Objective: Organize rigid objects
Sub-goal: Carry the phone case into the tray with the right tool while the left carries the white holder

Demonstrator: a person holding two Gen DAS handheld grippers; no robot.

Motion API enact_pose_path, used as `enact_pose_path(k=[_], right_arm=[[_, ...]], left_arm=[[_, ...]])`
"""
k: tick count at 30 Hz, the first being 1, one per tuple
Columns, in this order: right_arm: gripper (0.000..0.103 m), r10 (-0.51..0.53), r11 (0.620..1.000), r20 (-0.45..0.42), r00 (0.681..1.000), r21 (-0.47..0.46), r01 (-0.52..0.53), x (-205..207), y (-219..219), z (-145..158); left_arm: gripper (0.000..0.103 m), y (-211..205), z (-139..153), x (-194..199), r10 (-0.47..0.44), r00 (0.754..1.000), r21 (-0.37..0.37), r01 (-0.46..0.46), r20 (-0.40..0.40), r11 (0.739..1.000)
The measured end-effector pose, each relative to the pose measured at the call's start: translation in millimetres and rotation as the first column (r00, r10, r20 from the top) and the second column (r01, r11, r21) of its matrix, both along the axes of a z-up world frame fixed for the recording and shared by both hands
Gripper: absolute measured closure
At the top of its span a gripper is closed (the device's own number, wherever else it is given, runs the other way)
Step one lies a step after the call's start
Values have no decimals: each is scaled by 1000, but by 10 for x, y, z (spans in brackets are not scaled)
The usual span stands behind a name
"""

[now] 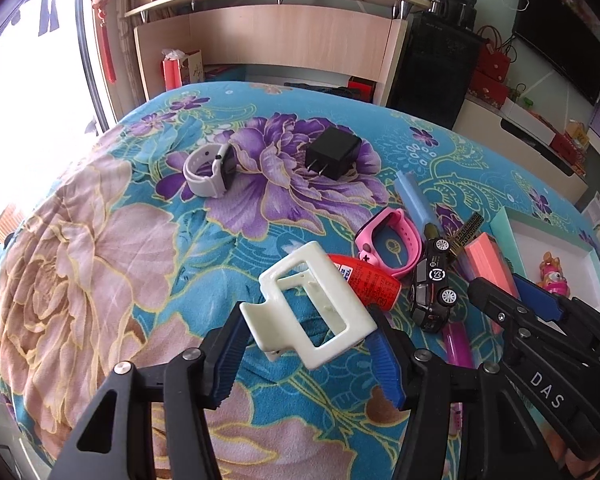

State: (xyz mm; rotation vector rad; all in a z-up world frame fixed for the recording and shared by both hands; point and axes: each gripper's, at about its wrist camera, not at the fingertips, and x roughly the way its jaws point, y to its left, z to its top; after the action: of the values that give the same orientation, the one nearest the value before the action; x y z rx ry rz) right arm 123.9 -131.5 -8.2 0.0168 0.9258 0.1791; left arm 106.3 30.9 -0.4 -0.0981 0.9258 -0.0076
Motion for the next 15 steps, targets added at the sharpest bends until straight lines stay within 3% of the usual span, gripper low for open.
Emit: enact_pose_path(k=[9, 15], right_arm=[[59, -72, 996, 62, 995, 47, 70, -210, -305, 280], [59, -208, 978, 38, 977, 39, 207, -340, -816, 333]], left_arm=[[42, -192, 234, -74, -79, 993, -4, 80, 92, 997], [42, -562, 329, -136, -194, 974, -6, 196, 114, 981]])
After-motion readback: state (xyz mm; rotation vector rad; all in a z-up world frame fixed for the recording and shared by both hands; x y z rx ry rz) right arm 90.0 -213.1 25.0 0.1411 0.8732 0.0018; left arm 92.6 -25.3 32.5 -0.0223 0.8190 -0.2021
